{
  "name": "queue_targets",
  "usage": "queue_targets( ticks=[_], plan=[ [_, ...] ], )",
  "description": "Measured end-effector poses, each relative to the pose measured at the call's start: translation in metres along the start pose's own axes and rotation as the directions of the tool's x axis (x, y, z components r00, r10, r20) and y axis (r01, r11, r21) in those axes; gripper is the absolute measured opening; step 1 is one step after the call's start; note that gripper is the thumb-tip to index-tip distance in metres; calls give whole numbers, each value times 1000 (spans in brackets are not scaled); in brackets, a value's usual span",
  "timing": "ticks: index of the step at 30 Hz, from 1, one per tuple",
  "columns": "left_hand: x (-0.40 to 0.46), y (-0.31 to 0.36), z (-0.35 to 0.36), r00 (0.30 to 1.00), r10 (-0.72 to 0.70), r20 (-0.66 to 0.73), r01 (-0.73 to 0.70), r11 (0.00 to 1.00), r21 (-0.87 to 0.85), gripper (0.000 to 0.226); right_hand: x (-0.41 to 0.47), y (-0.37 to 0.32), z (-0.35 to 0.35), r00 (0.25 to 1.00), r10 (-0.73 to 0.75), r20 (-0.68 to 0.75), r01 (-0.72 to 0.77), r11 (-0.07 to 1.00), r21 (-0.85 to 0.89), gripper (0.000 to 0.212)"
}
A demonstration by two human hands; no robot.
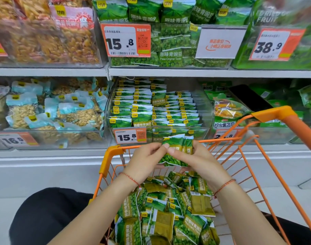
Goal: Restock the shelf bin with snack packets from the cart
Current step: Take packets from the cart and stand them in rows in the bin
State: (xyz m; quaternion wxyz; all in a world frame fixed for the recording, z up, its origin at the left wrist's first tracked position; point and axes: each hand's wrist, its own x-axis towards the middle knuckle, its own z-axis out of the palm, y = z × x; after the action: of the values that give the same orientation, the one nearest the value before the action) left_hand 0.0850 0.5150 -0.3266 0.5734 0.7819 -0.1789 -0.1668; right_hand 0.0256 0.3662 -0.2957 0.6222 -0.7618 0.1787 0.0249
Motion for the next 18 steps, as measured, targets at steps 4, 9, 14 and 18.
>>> queue_targets(
  ticks=[4, 9, 14, 18],
  plan=[
    [10, 21, -11, 957, 222, -186, -159, 940, 302, 51, 13, -23, -3, 998, -62, 29, 61, 997, 38, 87],
    [37, 30, -36, 975, 138, -174, -116, 985, 130, 59, 49, -41, -5, 990, -35, 139, 32, 999, 25, 75],
    [52, 11, -72, 923, 285, -258, -248, 954, 166, 28, 93, -49, -14, 995, -66, 75, 63, 997, 52, 106],
    [64, -16, -106, 745, 602, -288, -352, 722, 596, 28, 132, -53, -18, 996, -90, 10, 91, 994, -61, 111]
  ],
)
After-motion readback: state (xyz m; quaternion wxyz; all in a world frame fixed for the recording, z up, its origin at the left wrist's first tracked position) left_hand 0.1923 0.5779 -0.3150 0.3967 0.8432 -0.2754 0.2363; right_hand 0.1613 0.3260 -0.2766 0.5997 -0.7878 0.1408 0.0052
